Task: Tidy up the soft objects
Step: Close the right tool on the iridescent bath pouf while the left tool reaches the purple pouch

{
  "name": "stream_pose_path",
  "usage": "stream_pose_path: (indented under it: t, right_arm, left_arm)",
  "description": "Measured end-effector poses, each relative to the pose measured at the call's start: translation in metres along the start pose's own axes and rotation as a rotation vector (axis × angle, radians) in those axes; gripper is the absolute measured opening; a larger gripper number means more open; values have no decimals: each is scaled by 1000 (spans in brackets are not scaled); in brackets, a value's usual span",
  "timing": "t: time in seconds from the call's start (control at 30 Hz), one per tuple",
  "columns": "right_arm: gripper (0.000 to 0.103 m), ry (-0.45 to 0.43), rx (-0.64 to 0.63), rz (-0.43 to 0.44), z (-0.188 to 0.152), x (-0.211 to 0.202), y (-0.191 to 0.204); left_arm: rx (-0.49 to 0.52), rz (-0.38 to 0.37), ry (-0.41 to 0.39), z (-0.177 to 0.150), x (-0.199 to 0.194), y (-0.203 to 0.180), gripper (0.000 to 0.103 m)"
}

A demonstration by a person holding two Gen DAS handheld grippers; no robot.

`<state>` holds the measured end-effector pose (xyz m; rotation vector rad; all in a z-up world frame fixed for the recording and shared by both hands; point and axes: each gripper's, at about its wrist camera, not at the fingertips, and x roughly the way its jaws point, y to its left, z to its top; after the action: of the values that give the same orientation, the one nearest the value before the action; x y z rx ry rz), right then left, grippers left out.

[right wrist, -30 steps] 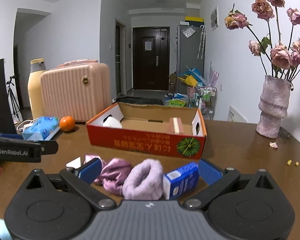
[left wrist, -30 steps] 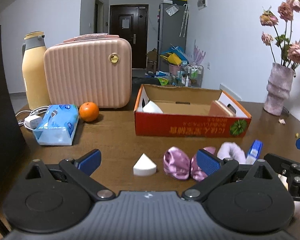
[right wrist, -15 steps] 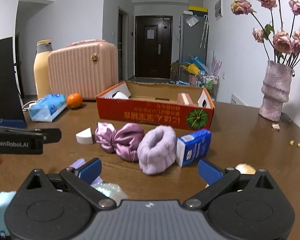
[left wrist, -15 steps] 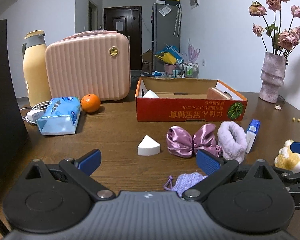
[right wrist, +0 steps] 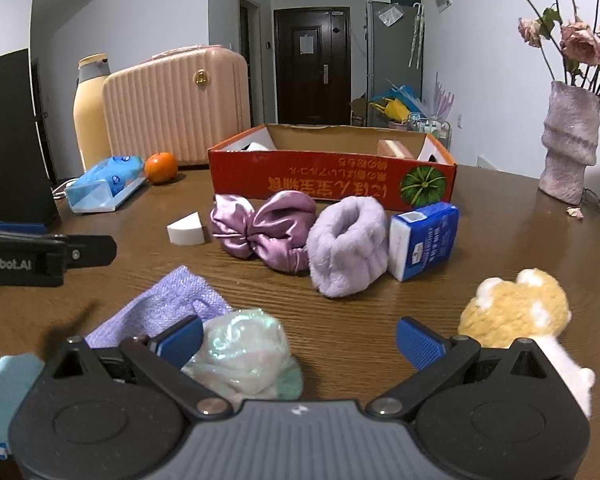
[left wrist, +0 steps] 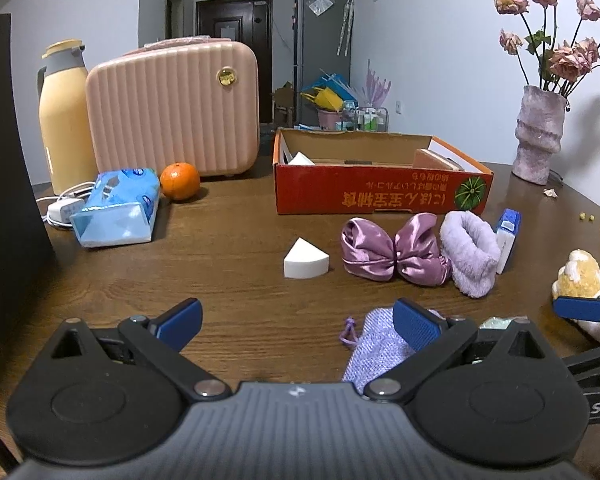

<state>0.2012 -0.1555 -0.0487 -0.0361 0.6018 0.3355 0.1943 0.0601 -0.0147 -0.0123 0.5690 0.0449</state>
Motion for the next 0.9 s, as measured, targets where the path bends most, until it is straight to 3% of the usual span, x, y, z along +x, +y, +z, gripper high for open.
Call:
stream_pose_path:
  t: [0.2,0.33,0.4,0.47,0.53,0.67,0.9]
  right_arm:
    - [100,36,-14,-6,-2,17,6]
    - [90,45,6,18,-2,21,3]
    - [81,47,7,23,-2,23,2]
    - [60,49,7,35,-3,23,2]
    - [51,50,4,55,-3,23,2]
    - [46,42,-3,62,-5,21,3]
    - [46,-7,38,49,-2,14,-5]
  left_arm:
    - [-9,-14,24,-1,4,2,103]
    - [-11,-20,29,-2,4,1,103]
    - [-9,-19,34,-2,5,0,103]
    - [-8,-19,41,-3,7,0,103]
    - [-9,-21,46,-4,8,0,103]
    - [-12,-19,49,-4,10,-1,103]
    - [-16,-32,43,-6,8,-7,103]
